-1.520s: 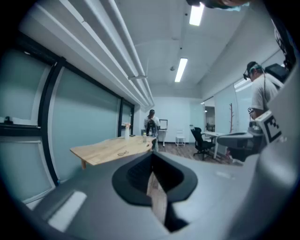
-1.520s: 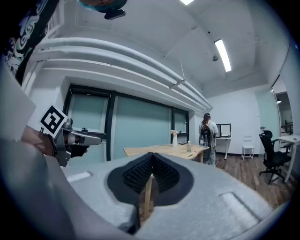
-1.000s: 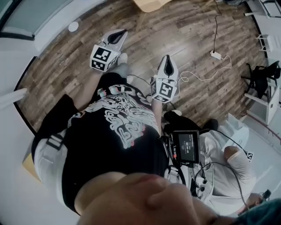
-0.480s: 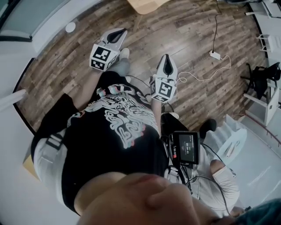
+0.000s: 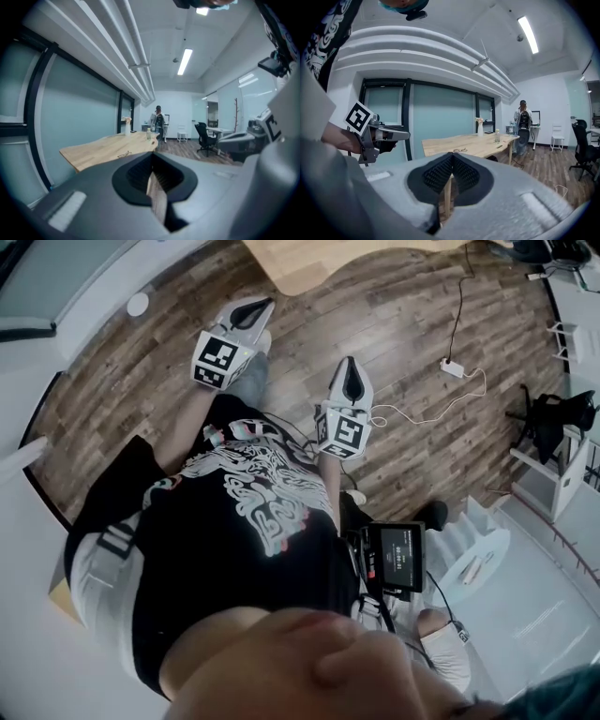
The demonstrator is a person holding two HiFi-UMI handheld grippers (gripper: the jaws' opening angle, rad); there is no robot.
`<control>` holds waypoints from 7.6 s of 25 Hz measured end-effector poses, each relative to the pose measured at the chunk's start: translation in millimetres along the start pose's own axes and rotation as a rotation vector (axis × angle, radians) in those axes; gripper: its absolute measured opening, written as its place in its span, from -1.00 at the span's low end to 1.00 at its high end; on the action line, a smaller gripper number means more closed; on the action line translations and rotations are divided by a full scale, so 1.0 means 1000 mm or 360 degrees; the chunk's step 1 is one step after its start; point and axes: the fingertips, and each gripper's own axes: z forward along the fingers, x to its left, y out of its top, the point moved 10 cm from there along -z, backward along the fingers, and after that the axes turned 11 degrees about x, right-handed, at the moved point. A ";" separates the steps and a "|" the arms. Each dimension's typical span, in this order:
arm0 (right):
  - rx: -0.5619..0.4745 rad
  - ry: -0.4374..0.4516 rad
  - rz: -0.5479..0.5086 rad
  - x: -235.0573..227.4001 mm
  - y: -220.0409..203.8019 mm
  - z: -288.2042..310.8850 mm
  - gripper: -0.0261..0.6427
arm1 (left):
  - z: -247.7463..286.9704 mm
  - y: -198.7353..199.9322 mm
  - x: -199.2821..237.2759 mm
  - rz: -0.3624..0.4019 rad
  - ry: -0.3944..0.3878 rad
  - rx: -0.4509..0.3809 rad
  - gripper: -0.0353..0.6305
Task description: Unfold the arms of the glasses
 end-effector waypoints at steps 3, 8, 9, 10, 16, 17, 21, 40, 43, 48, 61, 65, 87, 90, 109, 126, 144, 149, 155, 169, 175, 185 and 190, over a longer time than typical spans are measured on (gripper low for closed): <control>0.0049 0.0029 -0.0001 -0.008 0.021 0.053 -0.92 | 0.033 0.015 0.034 -0.0006 -0.0017 0.0014 -0.93; 0.0085 0.0051 -0.0013 -0.020 0.062 0.139 -0.92 | 0.089 0.044 0.100 -0.0026 -0.0024 0.0027 -0.93; 0.0094 0.0050 -0.0008 -0.022 0.069 0.156 -0.92 | 0.100 0.050 0.113 -0.0031 -0.0027 0.0026 -0.93; 0.0101 0.0048 -0.0004 -0.025 0.076 0.172 -0.92 | 0.111 0.055 0.125 -0.0038 -0.0032 0.0026 -0.93; 0.0138 0.0007 0.0020 -0.038 0.108 0.249 -0.92 | 0.167 0.072 0.180 -0.0033 -0.0100 0.0073 -0.93; 0.0140 -0.0002 0.0027 -0.040 0.112 0.260 -0.92 | 0.176 0.072 0.188 -0.0030 -0.0109 0.0088 -0.93; 0.0165 -0.0035 0.0046 -0.048 0.121 0.293 -0.92 | 0.212 0.075 0.212 -0.0017 -0.0140 0.0131 -0.93; 0.0266 0.0153 0.0059 -0.109 0.132 0.411 -0.92 | 0.338 0.106 0.246 0.0182 -0.0067 0.0182 -0.93; 0.0292 0.0206 0.0024 -0.123 0.137 0.433 -0.92 | 0.355 0.110 0.245 0.0191 -0.0040 0.0221 -0.93; 0.0381 0.0304 0.0013 -0.145 0.129 0.467 -0.92 | 0.391 0.110 0.244 0.0188 0.0005 0.0286 -0.93; 0.0498 0.0508 -0.0092 -0.172 0.111 0.528 -0.92 | 0.438 0.082 0.231 0.0129 0.0026 0.0520 -0.93; 0.0510 0.0550 -0.0216 -0.162 0.111 0.530 -0.92 | 0.438 0.079 0.226 0.0133 0.0005 0.0566 -0.93; 0.0654 0.0688 -0.0478 -0.162 0.081 0.605 -0.92 | 0.522 0.055 0.222 0.0172 -0.0143 0.0929 -0.91; 0.0668 0.0691 -0.0481 -0.162 0.080 0.625 -0.92 | 0.536 0.049 0.229 0.0248 -0.0167 0.0999 -0.87; 0.0831 0.0823 -0.0682 -0.147 0.089 0.645 -0.92 | 0.551 0.064 0.226 0.0796 -0.0234 0.1190 -0.81; 0.0842 0.0744 -0.0704 -0.142 0.091 0.649 -0.92 | 0.569 0.097 0.261 0.0061 -0.0365 0.1189 -0.80; 0.0792 0.0699 -0.0762 -0.139 0.090 0.644 -0.92 | 0.598 0.097 0.259 0.0003 -0.0324 0.1250 -0.65; 0.0794 0.0709 -0.0756 -0.138 0.091 0.645 -0.92 | 0.598 0.095 0.257 0.0050 -0.0305 0.1251 -0.71; 0.0784 0.0694 -0.0769 -0.137 0.089 0.645 -0.92 | 0.595 0.098 0.258 0.0019 -0.0316 0.1236 -0.75; 0.0781 0.0680 -0.0786 -0.137 0.081 0.650 -0.92 | 0.556 0.124 0.274 -0.0209 -0.0385 0.1061 -0.78; 0.0796 0.0683 -0.0776 -0.139 0.079 0.655 -0.92 | 0.541 0.128 0.278 -0.0200 -0.0328 0.1024 -0.78; 0.0884 0.0726 -0.0716 -0.138 0.078 0.666 -0.92 | 0.510 0.131 0.292 -0.0203 -0.0200 0.0996 -0.78; 0.0865 0.0688 -0.0735 -0.138 0.078 0.666 -0.92 | 0.497 0.134 0.298 -0.0175 -0.0124 0.0970 -0.78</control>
